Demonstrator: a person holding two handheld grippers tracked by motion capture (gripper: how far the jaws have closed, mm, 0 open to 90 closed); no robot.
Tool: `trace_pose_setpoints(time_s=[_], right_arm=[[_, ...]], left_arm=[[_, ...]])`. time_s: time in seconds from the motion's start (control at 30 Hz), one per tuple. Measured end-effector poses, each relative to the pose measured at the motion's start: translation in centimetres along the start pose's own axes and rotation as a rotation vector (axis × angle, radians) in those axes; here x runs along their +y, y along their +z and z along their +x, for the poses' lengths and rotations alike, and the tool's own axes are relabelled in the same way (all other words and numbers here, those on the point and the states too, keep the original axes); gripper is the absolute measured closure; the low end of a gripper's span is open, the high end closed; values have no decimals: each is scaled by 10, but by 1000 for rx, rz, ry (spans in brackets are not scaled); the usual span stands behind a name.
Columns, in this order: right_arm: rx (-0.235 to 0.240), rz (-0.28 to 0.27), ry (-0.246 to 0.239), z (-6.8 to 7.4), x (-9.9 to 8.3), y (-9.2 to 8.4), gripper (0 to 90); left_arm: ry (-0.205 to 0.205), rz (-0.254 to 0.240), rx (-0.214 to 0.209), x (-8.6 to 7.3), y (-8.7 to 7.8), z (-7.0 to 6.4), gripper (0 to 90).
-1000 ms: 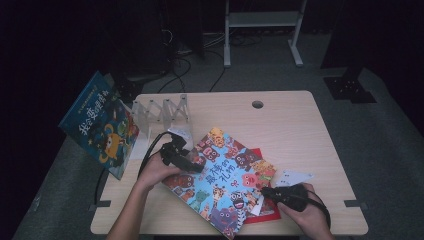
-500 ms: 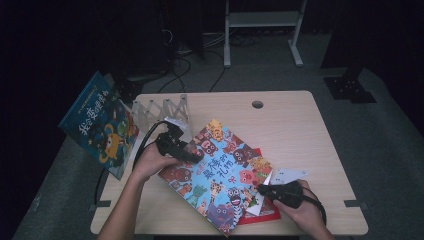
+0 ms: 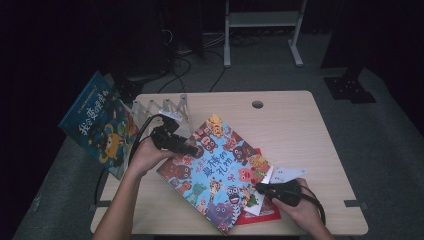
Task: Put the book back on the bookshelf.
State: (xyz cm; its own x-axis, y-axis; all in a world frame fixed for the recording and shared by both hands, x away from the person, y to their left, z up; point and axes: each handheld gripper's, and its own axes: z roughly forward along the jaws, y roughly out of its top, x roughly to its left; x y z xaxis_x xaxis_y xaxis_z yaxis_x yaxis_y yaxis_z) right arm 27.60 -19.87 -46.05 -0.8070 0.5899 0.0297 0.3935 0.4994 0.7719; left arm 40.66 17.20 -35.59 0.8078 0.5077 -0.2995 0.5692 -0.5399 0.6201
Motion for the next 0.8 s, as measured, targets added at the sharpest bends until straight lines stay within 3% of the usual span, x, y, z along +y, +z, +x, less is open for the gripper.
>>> trace_pose_setpoints(time_s=[0.33,0.47,0.6,0.8], right_arm=[[16,-26,-7,-3,0,1,834],[22,-24,-9,-3,2,1,835],[23,-36,-15,-4,1,2,836],[18,-42,-20,-3,0,3,836]], left_arm=[[-30,0,-17,8,-4,1,448],[-28,-16,-37,10,-7,0,472],[-16,-52,-91,13,-13,-3,492],[3,-30,-108,19,-12,-7,538]])
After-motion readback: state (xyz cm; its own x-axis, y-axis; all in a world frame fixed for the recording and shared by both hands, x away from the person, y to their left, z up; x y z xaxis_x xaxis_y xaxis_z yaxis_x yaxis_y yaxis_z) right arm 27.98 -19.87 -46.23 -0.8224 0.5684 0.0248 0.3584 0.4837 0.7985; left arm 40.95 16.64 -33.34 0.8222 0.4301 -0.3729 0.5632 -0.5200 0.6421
